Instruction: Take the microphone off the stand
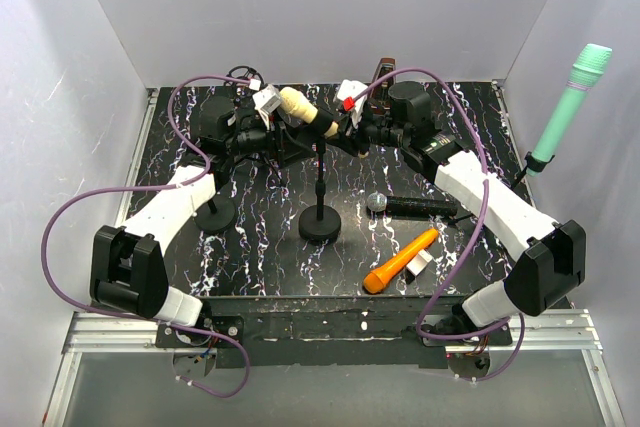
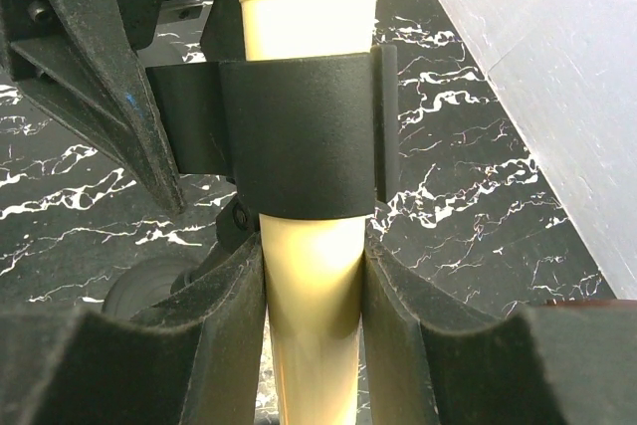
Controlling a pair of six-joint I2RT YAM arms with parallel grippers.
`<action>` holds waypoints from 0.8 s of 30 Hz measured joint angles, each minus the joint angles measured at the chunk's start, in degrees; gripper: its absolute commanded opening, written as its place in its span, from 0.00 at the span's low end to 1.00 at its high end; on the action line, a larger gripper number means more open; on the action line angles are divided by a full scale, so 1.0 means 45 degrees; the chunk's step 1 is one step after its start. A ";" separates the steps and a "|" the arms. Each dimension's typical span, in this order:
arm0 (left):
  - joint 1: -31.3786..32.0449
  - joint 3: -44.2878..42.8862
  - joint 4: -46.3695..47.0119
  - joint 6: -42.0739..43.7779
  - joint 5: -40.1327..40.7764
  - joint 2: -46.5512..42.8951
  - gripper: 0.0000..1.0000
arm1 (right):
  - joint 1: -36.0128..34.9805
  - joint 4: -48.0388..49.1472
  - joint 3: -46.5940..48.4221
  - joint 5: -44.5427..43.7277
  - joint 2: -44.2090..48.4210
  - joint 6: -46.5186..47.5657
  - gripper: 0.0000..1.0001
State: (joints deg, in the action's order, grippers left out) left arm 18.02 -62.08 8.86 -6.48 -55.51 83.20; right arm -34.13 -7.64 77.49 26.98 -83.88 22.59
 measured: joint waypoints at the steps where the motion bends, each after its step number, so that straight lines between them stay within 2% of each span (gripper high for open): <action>1: 0.0000 0.0000 -0.0010 0.0019 -0.0005 0.0000 0.00 | -0.0005 0.0000 0.0000 0.0000 0.0000 0.0000 0.01; 9: -0.0092 0.0000 -0.0204 0.0204 0.0034 -0.0015 0.00 | -0.0005 -0.0510 0.0612 -0.0107 -0.0330 -0.0068 0.01; 10: -0.0097 0.0000 -0.0223 0.0214 0.0058 -0.0019 0.00 | -0.0005 -0.0617 0.0704 -0.0097 -0.0389 -0.0053 0.10; 12: -0.0097 0.0000 -0.0262 0.0248 0.0126 -0.0049 0.00 | -0.0005 -0.1044 0.1025 0.0029 -0.0559 0.0087 0.42; 13: -0.0097 0.0000 -0.0296 0.0262 0.0151 -0.0073 0.00 | 0.0000 -0.1360 0.1263 0.0112 -0.0665 0.0175 0.52; 15: -0.0097 0.0000 -0.0359 0.0325 0.0180 -0.0112 0.00 | 0.0019 -0.2327 0.2035 0.0398 -0.1025 0.0243 0.65; 18: -0.0073 0.0000 -0.0432 0.0500 0.0068 -0.0126 0.00 | 0.0151 -0.3638 0.3793 0.1185 -0.1642 -0.0160 0.75; 20: -0.0092 -0.0005 -0.0476 0.0651 0.0024 -0.0160 0.00 | 0.0262 -0.4537 0.5110 0.1744 -0.2001 -0.0539 0.75; 24: -0.0058 -0.0019 -0.0695 0.1307 -0.0209 -0.0131 0.00 | 0.0243 -0.4692 0.8374 0.2783 -0.3011 -0.1574 0.76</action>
State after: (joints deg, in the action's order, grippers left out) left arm 17.76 -62.17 5.74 -0.60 -56.45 82.61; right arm -33.04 -28.75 115.18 39.51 -97.43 15.51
